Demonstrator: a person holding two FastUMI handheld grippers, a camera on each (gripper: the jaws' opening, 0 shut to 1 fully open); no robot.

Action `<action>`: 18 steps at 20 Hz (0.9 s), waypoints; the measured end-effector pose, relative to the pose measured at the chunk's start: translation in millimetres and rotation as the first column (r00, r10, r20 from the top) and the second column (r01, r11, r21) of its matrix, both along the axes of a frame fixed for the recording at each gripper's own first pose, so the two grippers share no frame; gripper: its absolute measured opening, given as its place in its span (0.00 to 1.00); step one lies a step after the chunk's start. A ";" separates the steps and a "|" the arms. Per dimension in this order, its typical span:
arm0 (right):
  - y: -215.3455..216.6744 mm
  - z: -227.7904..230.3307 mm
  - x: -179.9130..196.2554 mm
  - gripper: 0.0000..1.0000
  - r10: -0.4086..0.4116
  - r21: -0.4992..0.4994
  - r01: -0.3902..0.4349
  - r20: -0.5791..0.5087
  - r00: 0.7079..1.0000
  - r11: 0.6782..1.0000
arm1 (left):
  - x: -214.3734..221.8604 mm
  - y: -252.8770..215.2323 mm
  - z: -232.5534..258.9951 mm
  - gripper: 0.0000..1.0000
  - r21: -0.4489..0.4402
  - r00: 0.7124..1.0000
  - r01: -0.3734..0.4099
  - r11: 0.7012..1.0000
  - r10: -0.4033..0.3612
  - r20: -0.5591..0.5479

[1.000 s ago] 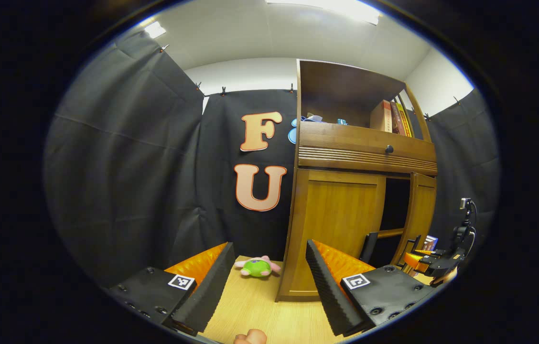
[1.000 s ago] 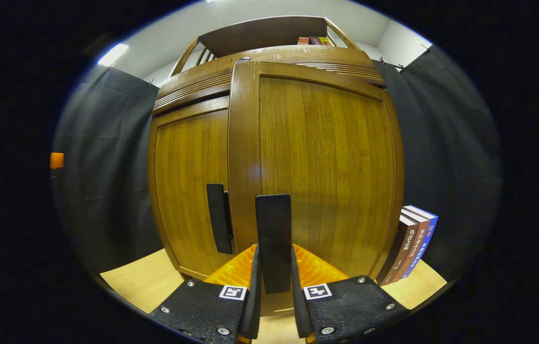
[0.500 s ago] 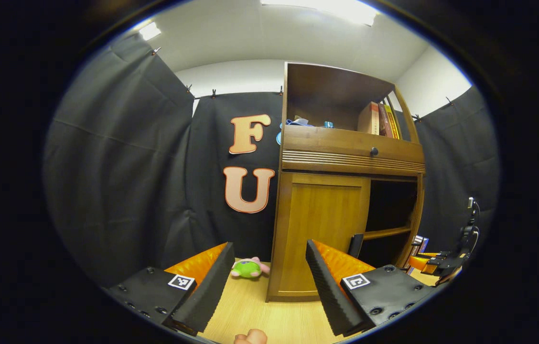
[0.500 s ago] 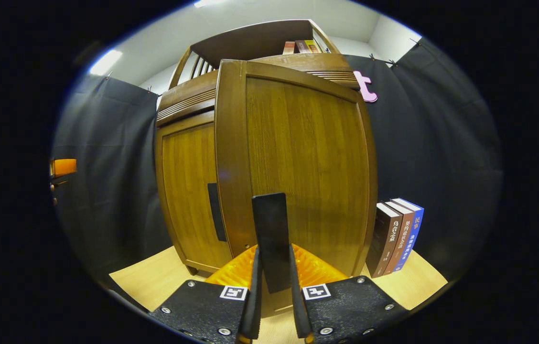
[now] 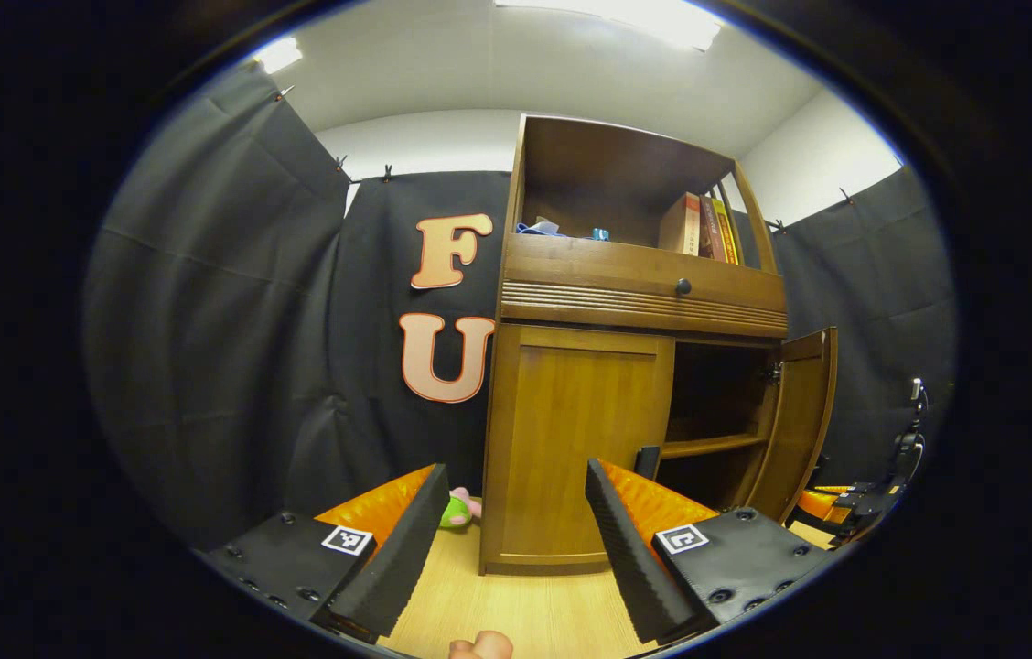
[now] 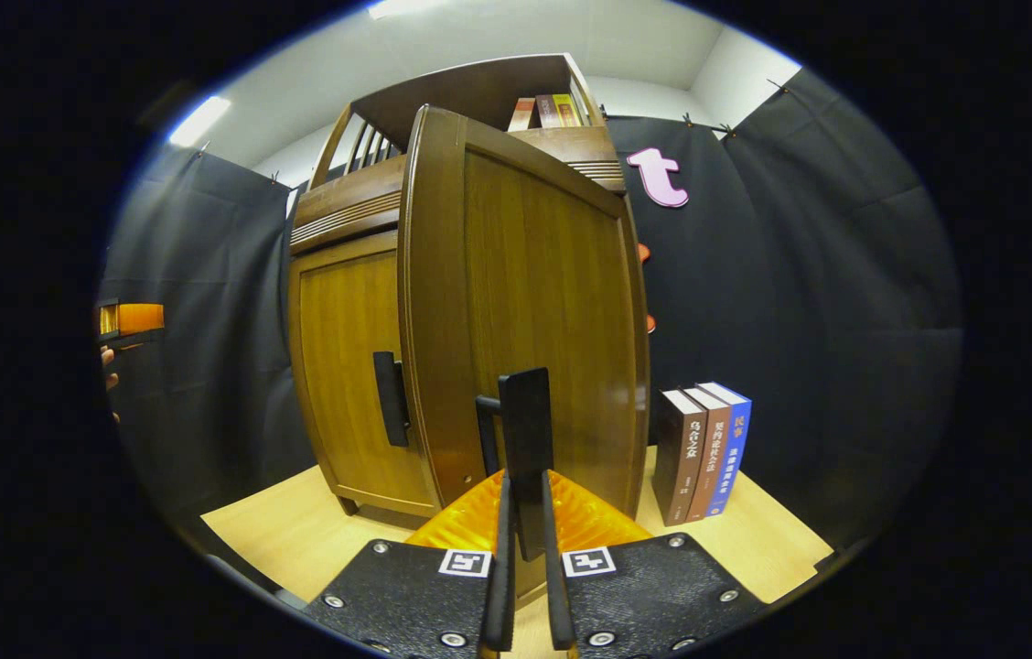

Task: Open the right door of the double-door shoe cabinet with the right hand, and open the left door with the left hand.

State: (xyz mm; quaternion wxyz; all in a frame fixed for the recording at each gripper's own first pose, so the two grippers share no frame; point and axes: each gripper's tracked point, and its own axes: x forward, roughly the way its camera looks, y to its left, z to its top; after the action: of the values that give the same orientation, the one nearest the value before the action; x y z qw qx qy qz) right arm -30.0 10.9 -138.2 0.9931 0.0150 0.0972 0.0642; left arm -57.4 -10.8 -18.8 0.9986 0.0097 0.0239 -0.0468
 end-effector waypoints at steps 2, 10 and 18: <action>-11.9 0.7 -3.3 0.13 -0.022 -0.003 0.022 0.003 1.000 1.000 | -1.6 -5.9 -0.4 0.96 0.004 1.000 0.009 1.000 -0.009 0.001; -53.1 4.2 -11.9 0.07 -0.122 -0.069 0.124 0.025 0.992 0.990 | -7.6 -23.3 6.6 0.95 0.020 0.999 0.032 0.999 -0.033 0.020; -67.8 7.0 -15.5 0.04 -0.137 -0.067 0.139 0.029 0.990 0.988 | -0.7 -35.7 -2.4 0.95 0.023 0.999 0.042 0.999 -0.042 -0.003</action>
State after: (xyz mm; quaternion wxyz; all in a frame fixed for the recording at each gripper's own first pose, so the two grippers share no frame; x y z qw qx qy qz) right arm -45.5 -56.9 -131.3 0.9962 -0.0134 0.0860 -0.0080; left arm -58.0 -46.5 -21.2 0.9972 0.0218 0.0256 -0.0673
